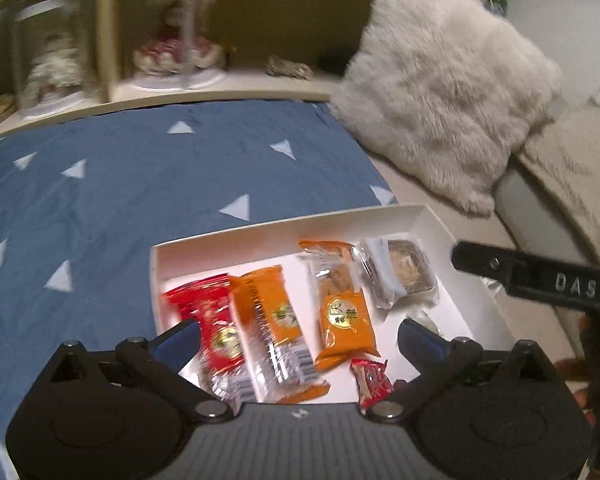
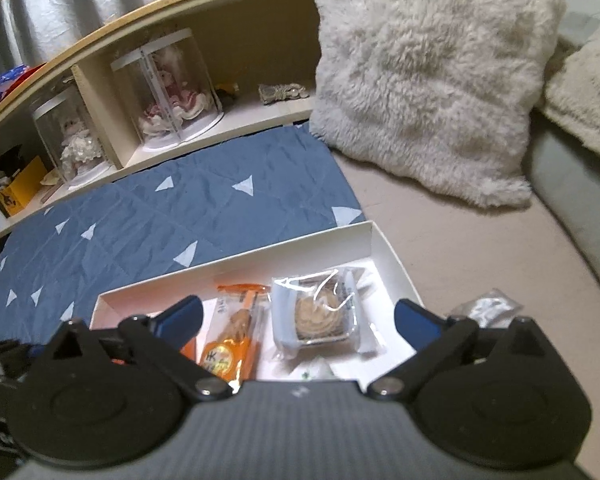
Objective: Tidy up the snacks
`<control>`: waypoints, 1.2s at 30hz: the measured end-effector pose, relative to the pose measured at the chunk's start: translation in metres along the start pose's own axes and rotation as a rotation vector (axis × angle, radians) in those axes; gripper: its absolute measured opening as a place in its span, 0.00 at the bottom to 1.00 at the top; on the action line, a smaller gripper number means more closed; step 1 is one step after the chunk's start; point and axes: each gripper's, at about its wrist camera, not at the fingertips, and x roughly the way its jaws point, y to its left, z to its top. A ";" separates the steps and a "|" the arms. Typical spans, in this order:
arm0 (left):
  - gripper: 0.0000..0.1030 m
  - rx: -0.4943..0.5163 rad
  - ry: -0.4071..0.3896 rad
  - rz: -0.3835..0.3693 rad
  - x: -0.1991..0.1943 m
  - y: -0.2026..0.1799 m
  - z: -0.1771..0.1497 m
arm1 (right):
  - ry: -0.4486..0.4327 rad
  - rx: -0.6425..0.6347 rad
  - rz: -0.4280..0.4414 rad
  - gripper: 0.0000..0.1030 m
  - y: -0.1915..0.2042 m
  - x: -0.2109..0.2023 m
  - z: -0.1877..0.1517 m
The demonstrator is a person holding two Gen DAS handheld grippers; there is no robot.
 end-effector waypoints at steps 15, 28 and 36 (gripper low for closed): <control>1.00 0.004 -0.127 0.075 -0.134 0.007 -0.023 | -0.038 -0.011 -0.002 1.00 0.030 -0.102 -0.031; 1.00 0.044 -0.270 0.172 -0.218 0.000 -0.073 | -0.124 -0.024 -0.002 1.00 0.035 -0.196 -0.073; 1.00 0.080 -0.267 0.178 -0.245 -0.003 -0.113 | -0.180 -0.074 -0.009 0.99 0.044 -0.244 -0.106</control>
